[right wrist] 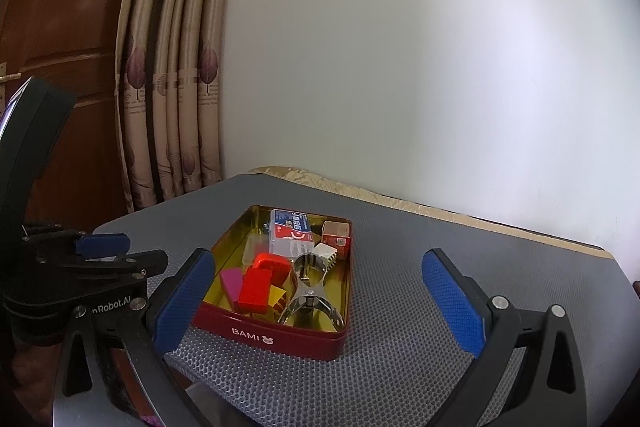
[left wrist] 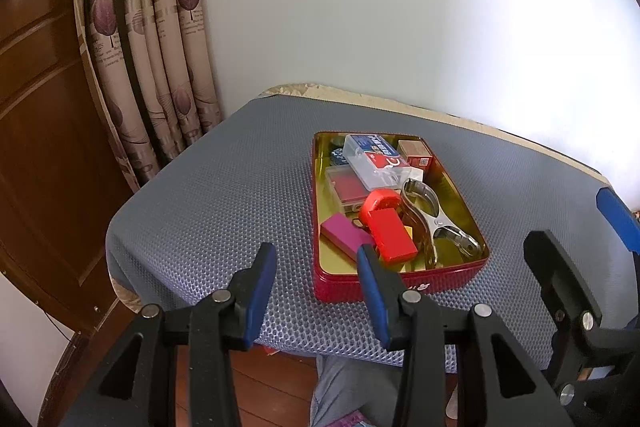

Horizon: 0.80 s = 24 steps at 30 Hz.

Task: Organize rigid objects

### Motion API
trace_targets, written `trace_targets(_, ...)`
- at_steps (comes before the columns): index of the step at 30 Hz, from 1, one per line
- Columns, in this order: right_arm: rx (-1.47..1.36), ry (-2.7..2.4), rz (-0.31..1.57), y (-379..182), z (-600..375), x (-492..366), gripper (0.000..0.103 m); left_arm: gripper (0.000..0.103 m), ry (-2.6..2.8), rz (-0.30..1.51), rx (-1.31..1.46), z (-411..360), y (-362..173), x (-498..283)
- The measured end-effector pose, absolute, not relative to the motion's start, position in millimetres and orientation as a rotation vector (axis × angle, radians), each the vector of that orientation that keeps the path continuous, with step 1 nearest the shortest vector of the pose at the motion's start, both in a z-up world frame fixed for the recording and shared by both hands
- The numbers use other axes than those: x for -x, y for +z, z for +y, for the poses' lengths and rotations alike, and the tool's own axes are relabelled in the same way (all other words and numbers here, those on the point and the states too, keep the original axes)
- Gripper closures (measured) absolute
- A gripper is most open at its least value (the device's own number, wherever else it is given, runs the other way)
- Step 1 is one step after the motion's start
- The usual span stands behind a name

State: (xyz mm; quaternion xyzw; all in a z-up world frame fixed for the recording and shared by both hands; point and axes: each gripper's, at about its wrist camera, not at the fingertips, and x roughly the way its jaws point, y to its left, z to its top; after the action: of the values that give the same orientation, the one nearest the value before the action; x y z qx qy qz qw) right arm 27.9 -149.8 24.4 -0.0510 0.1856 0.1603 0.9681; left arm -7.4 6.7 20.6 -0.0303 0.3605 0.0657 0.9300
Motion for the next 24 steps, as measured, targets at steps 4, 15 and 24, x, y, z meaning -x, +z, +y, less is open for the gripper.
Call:
trace_targets(4, 0.098, 0.325, 0.382, 23.8, -150.8, -29.0, 0.0, 0.061, 0.133, 0.742, 0.064, 7.6, 19.9, 6.7)
trace_targets(15, 0.097, 0.325, 0.387, 23.3, -151.0, -29.7, 0.0, 0.061, 0.135, 0.745, 0.062, 6.3, 19.5, 6.1)
trace_targets(24, 0.085, 0.319, 0.396, 21.0, -150.2, -29.2, 0.0, 0.061, 0.13, 0.749, 0.057, 5.0, 18.4, 6.3)
